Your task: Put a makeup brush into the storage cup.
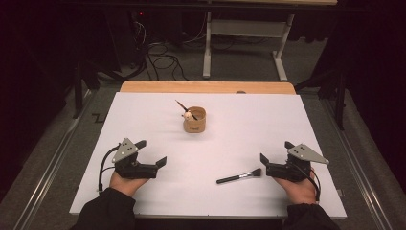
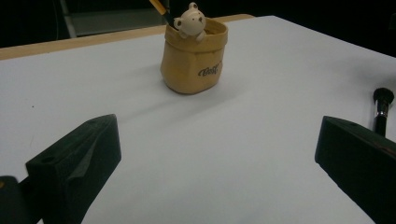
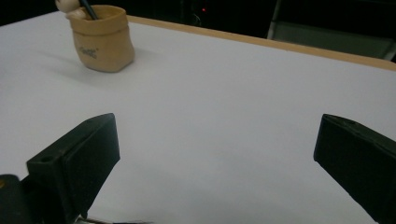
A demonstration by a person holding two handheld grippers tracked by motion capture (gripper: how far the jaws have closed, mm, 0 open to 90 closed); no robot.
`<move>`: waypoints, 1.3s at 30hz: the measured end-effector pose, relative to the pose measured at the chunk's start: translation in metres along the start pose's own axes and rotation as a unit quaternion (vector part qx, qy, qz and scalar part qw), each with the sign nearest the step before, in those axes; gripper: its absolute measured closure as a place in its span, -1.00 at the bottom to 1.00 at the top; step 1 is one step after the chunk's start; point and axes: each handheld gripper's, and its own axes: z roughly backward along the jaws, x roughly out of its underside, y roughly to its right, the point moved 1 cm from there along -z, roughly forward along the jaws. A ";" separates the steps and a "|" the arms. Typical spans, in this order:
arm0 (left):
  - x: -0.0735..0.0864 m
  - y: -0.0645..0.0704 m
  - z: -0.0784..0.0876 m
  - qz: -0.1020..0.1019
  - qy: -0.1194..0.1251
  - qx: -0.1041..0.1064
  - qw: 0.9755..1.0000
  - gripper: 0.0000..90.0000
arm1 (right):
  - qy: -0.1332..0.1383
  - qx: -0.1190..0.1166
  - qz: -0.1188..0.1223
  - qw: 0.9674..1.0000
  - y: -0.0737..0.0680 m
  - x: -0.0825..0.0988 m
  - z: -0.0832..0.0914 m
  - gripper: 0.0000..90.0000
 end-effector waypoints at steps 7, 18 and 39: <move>-0.001 0.003 0.003 -0.007 0.006 -0.001 1.000 -0.96 | -0.059 0.015 0.014 0.998 0.006 0.005 0.002 -0.98; 0.001 0.001 0.002 -0.002 0.002 0.002 1.000 -0.96 | -0.147 -0.001 0.025 0.989 0.011 0.004 0.001 -0.98; 0.002 0.002 0.001 -0.001 -0.002 0.006 1.000 -0.96 | -0.257 -0.036 0.052 0.964 0.009 0.001 0.003 -0.98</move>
